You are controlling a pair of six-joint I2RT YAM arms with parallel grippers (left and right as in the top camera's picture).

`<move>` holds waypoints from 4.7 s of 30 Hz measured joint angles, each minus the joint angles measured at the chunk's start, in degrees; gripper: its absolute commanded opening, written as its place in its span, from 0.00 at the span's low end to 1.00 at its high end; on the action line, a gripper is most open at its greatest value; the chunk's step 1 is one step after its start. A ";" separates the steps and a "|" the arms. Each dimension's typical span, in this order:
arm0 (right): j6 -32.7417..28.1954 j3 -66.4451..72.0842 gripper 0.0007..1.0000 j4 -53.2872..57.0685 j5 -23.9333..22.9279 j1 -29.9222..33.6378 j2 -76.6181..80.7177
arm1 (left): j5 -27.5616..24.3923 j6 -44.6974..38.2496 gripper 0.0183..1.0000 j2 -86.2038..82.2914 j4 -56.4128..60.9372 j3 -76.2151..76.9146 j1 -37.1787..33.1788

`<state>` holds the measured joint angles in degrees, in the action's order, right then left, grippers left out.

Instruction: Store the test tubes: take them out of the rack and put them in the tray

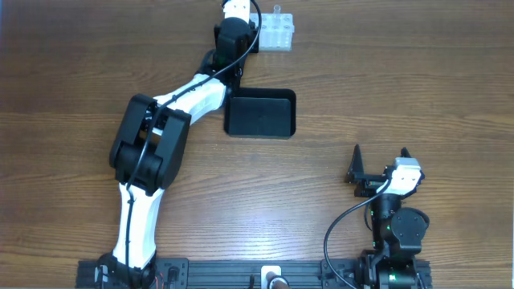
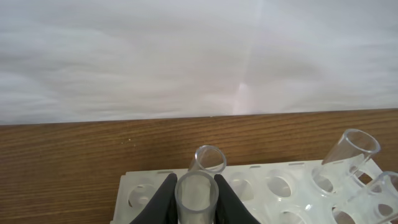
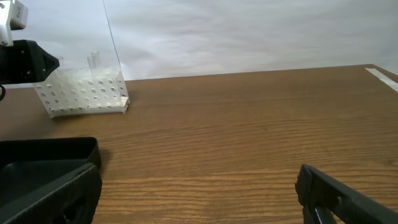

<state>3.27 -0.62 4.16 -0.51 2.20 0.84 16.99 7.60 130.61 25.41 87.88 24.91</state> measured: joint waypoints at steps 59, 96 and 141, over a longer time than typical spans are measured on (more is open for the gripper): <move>0.00 0.00 0.99 0.00 0.00 0.00 0.00 | -1.46 21.57 0.02 -21.03 -61.00 0.52 8.02; -0.02 0.00 0.99 0.00 0.00 0.00 0.00 | -2.23 14.45 0.02 -11.37 -63.76 4.24 6.12; -0.02 0.00 0.99 0.00 0.00 0.00 0.00 | -3.32 14.43 0.25 -8.87 -65.13 4.26 6.10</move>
<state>3.25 -0.62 4.16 -0.51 2.20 0.84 13.67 22.02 121.73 -39.72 92.14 31.00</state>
